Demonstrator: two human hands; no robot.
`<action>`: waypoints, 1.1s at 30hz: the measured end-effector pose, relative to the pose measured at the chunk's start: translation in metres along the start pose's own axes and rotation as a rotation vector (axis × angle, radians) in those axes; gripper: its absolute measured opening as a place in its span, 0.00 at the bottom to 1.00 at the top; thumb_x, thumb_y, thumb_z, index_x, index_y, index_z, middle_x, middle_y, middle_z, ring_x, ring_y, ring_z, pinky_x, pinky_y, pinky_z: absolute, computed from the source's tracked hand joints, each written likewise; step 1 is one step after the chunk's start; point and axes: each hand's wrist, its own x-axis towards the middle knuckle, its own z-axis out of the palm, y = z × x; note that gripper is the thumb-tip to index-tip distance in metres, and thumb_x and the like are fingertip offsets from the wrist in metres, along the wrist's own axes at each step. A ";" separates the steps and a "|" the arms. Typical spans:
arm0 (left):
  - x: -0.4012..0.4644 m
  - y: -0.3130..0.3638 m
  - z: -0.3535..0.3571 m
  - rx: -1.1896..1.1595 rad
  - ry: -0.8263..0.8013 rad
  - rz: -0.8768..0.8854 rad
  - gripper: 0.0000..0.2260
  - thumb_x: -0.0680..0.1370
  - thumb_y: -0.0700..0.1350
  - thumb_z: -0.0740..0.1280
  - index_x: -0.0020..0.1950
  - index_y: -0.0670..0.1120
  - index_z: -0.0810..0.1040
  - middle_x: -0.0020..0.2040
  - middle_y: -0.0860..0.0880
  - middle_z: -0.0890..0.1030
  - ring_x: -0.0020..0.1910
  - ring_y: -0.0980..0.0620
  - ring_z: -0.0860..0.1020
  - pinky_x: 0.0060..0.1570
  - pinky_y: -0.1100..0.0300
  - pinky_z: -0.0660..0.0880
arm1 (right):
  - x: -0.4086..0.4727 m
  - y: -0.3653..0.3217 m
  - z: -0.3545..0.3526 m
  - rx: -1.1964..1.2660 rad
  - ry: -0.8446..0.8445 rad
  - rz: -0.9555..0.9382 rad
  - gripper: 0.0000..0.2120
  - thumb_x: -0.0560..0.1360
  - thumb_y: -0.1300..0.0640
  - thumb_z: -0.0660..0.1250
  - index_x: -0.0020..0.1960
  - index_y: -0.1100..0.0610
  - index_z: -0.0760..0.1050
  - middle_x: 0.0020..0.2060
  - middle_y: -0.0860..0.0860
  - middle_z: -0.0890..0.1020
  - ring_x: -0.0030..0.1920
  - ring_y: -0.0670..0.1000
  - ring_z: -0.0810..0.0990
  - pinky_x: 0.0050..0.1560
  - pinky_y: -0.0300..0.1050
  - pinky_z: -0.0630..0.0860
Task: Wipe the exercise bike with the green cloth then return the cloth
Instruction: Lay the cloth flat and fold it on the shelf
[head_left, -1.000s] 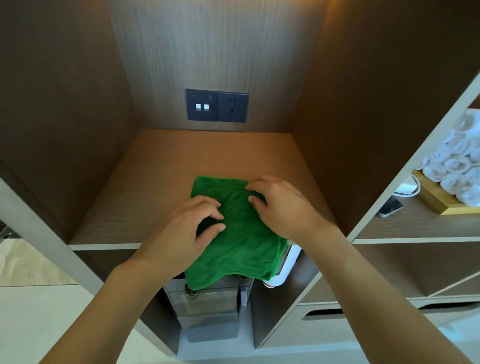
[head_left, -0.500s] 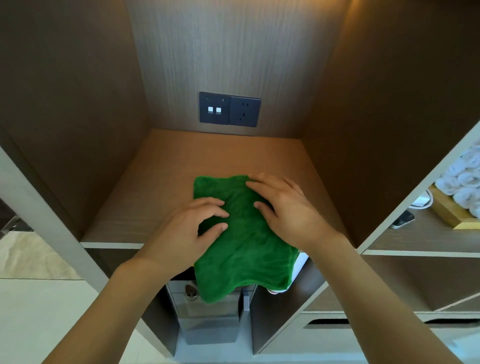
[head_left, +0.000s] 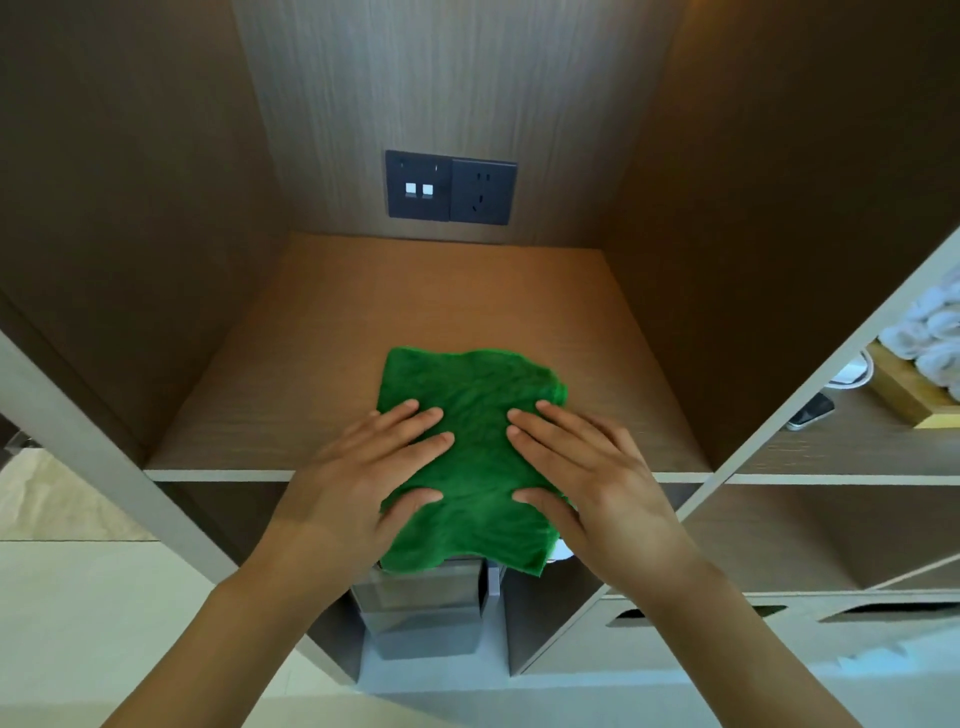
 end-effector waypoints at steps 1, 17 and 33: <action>-0.001 0.003 0.000 0.032 0.007 0.026 0.22 0.82 0.56 0.63 0.72 0.48 0.79 0.75 0.52 0.75 0.77 0.51 0.71 0.76 0.51 0.66 | 0.000 -0.002 0.000 -0.018 0.030 -0.017 0.20 0.82 0.51 0.71 0.73 0.55 0.78 0.74 0.47 0.77 0.77 0.51 0.72 0.71 0.59 0.72; 0.091 -0.006 -0.083 -0.063 0.146 -0.182 0.19 0.79 0.52 0.73 0.70 0.53 0.80 0.64 0.55 0.81 0.65 0.56 0.77 0.67 0.50 0.75 | 0.098 0.024 -0.059 0.136 0.104 0.299 0.12 0.80 0.62 0.71 0.63 0.57 0.82 0.58 0.50 0.82 0.57 0.53 0.82 0.60 0.57 0.79; 0.048 -0.024 -0.021 -0.316 -0.076 -0.119 0.18 0.81 0.35 0.70 0.67 0.53 0.83 0.67 0.61 0.80 0.73 0.67 0.70 0.74 0.72 0.61 | 0.054 0.011 -0.014 0.174 -0.058 0.168 0.14 0.78 0.62 0.75 0.62 0.52 0.86 0.64 0.44 0.85 0.68 0.49 0.81 0.66 0.53 0.80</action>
